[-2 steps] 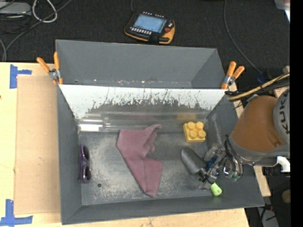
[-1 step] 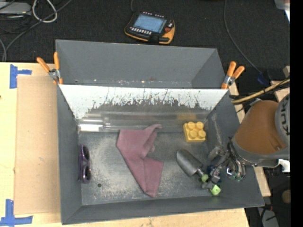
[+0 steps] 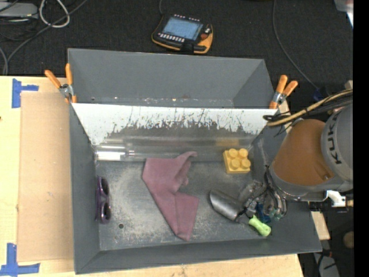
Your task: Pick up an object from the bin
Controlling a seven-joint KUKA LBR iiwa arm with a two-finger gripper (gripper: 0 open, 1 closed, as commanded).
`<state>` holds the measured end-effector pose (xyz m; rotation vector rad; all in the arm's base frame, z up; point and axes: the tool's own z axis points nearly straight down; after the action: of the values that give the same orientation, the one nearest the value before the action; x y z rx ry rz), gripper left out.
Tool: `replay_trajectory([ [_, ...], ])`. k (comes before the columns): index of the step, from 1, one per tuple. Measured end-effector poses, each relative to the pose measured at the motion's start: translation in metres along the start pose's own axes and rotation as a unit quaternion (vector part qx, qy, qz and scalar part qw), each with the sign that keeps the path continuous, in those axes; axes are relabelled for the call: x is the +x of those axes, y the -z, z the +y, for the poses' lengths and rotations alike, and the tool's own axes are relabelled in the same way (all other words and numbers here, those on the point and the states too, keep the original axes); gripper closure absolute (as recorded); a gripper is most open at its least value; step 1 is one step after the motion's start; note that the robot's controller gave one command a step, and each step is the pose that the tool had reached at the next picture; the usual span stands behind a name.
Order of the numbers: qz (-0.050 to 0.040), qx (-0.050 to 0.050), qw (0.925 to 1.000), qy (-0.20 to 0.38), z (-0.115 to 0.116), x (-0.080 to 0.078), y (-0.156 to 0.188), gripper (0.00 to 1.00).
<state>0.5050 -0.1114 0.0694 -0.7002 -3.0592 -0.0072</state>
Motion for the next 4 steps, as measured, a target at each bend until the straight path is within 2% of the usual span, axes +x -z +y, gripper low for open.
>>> replay_trajectory([
  [1,-0.0001,0.000,1.0000,0.000,0.000,0.000,0.000,1.00],
  [2,0.0027,0.000,1.0000,0.001,0.000,0.002,0.020,1.00],
  [4,0.0011,0.000,1.0000,0.003,0.000,0.001,0.044,1.00],
])
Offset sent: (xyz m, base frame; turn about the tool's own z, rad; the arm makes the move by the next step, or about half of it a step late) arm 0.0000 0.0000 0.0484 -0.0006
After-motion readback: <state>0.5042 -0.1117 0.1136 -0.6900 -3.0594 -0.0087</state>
